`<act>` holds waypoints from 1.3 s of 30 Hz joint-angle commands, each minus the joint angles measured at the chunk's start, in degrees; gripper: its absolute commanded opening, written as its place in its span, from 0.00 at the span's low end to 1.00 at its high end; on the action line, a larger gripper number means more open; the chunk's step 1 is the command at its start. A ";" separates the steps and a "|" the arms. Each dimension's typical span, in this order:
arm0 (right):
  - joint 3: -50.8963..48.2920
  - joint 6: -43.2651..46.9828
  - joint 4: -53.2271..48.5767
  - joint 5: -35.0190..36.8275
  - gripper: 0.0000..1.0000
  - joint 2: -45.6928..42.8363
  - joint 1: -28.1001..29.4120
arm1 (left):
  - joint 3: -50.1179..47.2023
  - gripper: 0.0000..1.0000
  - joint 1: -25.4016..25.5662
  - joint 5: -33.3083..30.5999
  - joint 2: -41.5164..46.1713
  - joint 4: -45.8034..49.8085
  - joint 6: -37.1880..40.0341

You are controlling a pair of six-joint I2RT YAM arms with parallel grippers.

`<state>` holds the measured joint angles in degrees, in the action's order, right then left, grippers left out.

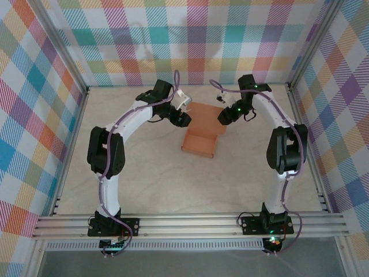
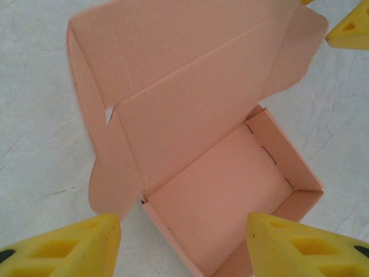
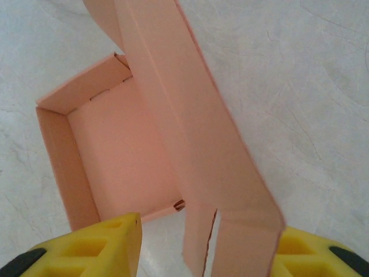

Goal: Fold the paper box

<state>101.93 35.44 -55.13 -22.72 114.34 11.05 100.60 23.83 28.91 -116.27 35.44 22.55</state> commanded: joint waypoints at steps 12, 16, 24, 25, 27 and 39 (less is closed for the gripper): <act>0.39 -0.32 -0.31 0.89 0.44 -1.37 -0.06 | 0.09 0.60 -1.20 1.24 0.61 -0.95 -0.54; -0.19 -0.99 -0.61 3.17 0.43 -0.70 0.02 | -1.61 0.61 -1.73 1.53 1.87 -2.89 -1.31; -1.03 -1.16 -1.22 3.71 0.39 -0.52 0.00 | -2.24 0.61 -1.77 1.61 1.84 -4.04 -2.02; -1.03 -1.16 -1.26 3.94 0.39 -0.36 0.03 | -2.16 0.61 -1.77 1.59 1.77 -4.01 -2.06; -0.64 -1.25 -1.47 4.18 0.38 0.08 0.03 | -2.25 0.61 -1.77 1.59 1.86 -3.97 -2.07; -0.72 1.29 -4.19 2.16 0.34 0.18 0.29 | -2.74 0.61 -1.77 1.45 2.10 -4.30 -2.23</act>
<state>101.75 35.27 -57.17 -18.68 114.59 11.09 98.41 22.57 29.12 -116.90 32.23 20.58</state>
